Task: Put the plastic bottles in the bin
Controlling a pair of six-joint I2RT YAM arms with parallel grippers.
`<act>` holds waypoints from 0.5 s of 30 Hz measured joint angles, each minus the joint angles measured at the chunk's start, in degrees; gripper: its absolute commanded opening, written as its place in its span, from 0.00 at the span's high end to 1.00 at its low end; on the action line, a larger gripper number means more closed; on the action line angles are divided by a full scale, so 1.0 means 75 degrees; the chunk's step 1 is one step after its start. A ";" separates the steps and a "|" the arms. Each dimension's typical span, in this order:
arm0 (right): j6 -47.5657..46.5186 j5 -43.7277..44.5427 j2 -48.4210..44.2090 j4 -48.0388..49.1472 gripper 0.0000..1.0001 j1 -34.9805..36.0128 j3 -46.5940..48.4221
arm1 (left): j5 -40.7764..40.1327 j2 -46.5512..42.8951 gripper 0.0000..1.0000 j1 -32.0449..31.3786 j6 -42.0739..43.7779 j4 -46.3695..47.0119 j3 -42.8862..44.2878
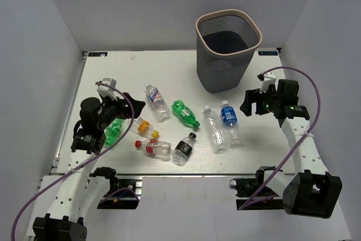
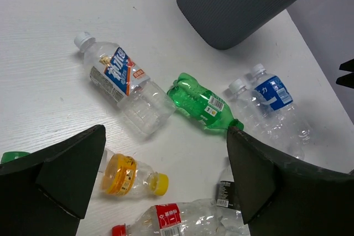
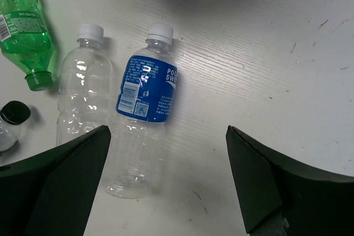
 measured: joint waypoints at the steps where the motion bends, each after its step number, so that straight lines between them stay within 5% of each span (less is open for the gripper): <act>1: 0.0009 -0.0003 0.0003 0.0000 0.10 0.0000 0.0000 | 0.0017 0.0003 0.00 0.0000 -0.0029 0.0017 0.0000; 7: -0.0146 -0.0160 0.0023 -0.0020 0.10 -0.0003 0.0000 | 0.0099 0.0064 0.00 0.0000 -0.0149 0.0122 0.0000; 9: -0.0373 -0.0318 0.0076 -0.0087 0.35 -0.0006 0.0000 | 0.0122 0.0119 0.00 0.0000 -0.0181 0.0143 -0.0012; 10: -0.0533 -0.0411 0.0111 -0.0131 0.61 -0.0003 0.0000 | 0.0134 0.0149 0.00 0.0000 -0.0192 0.0143 -0.0026; 11: -0.0697 -0.0565 0.0157 -0.0192 1.00 -0.0006 0.0003 | 0.0140 0.0184 0.04 0.0000 -0.0198 0.0143 -0.0041; 12: -0.0816 -0.0714 0.0219 -0.0274 1.00 -0.0006 0.0003 | 0.0146 0.0216 0.08 0.0000 -0.0230 0.0143 -0.0050; 14: -0.0839 -0.1005 0.0356 -0.0399 0.94 0.0000 0.0020 | 0.0152 0.0294 0.39 0.0000 -0.0309 0.0187 -0.0079; 15: -0.0860 -0.1154 0.0469 -0.0440 0.72 0.0012 0.0061 | 0.0157 0.0332 0.48 0.0000 -0.0356 0.0230 -0.0111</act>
